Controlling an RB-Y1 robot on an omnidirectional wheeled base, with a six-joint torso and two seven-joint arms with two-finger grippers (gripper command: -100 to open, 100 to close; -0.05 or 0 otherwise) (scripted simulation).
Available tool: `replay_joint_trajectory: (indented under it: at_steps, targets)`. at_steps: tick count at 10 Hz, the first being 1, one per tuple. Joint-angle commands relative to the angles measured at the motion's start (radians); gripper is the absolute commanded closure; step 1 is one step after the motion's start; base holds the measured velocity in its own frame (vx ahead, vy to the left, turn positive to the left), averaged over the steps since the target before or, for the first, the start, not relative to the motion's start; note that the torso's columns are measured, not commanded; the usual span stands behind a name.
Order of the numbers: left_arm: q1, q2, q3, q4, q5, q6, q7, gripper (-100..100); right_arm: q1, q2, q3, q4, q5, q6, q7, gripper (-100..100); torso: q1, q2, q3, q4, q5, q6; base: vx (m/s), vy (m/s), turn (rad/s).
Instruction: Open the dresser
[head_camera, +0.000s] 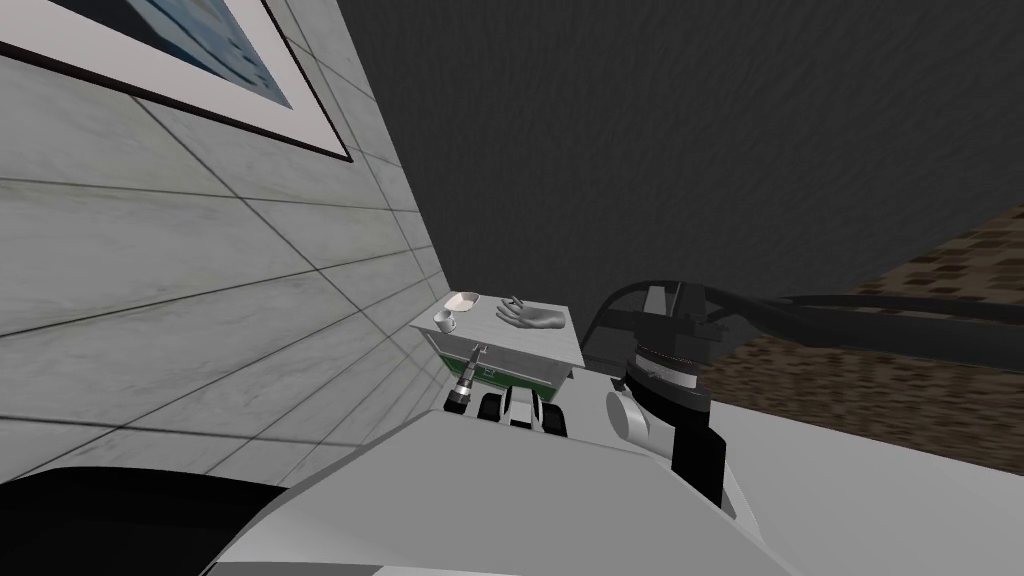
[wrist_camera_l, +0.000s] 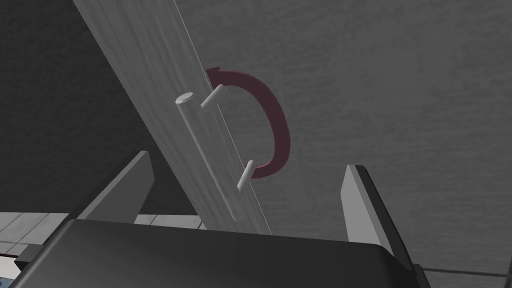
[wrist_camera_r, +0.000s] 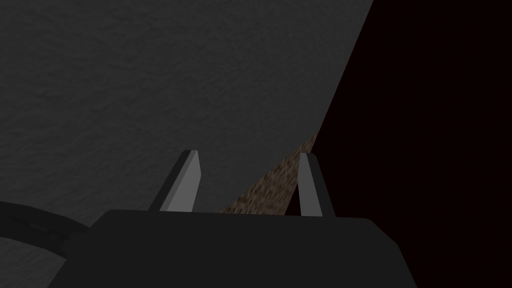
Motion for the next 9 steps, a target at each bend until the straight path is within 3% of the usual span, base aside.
replay_joint_trajectory:
  at_steps: [1,3,4,6,9]
  targets:
    - [-0.039,0.013,0.006,-0.019,0.005,0.059,0.015,-100,0.0,0.0,0.0,0.0,0.0,0.0,0.0,0,-0.001,0.0,0.0,0.0,0.0,0.0,-0.024,-0.036,0.004]
    - [-0.041,0.012,0.007,-0.005,0.005,0.048,0.013,-100,0.0,0.0,0.0,0.0,0.0,0.0,0.0,0,-0.001,-0.001,0.0,0.0,0.0,0.001,-0.014,-0.016,0.004]
    - [-0.008,0.004,0.001,-0.005,0.001,0.016,0.005,100,0.0,0.0,0.0,0.0,0.0,0.0,0.0,0,0.0,-0.001,-0.001,0.0,0.0,0.0,0.015,0.025,-0.009]
    - [0.017,-0.004,-0.002,0.005,-0.002,-0.018,-0.004,100,0.0,0.0,0.0,0.0,0.0,0.0,0.0,0,0.005,-0.007,-0.002,-0.006,0.003,-0.001,0.022,0.031,-0.01]
    - [-0.011,0.01,-0.002,-0.023,-0.001,0.027,0.015,100,0.0,0.0,0.0,0.0,0.0,0.0,0.0,0,0.002,-0.001,0.0,-0.003,0.001,-0.002,-0.088,-0.011,0.015]
